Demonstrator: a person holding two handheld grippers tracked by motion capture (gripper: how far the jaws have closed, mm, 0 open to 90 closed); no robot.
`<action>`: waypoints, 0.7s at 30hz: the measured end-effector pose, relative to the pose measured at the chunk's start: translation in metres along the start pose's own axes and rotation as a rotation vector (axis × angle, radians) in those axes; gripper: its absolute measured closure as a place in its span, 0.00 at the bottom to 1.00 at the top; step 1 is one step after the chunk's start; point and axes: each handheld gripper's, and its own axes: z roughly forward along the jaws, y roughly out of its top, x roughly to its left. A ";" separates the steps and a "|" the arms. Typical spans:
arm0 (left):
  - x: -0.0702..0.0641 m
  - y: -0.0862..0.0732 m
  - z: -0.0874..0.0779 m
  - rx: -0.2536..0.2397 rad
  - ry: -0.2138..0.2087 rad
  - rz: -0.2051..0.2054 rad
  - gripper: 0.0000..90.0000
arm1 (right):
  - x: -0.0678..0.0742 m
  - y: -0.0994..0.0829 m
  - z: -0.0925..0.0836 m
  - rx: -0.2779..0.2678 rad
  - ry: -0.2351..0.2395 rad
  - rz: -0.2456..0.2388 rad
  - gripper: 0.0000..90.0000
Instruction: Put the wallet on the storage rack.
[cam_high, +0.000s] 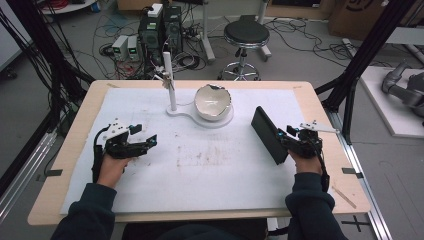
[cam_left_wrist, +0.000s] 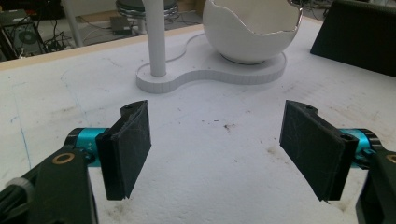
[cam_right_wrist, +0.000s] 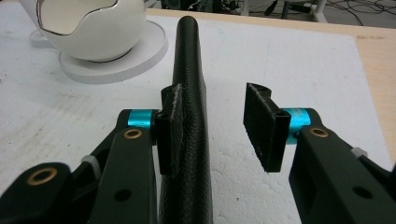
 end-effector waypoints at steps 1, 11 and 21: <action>0.000 0.000 0.000 -0.001 0.002 -0.001 0.27 | 0.000 0.000 0.000 0.000 0.000 0.000 0.65; 0.000 0.000 -0.001 0.001 0.004 0.001 0.27 | 0.001 0.000 0.000 0.000 0.005 0.003 0.60; 0.000 0.000 -0.001 -0.002 0.002 -0.002 0.28 | 0.005 0.000 0.001 0.005 0.018 -0.007 0.60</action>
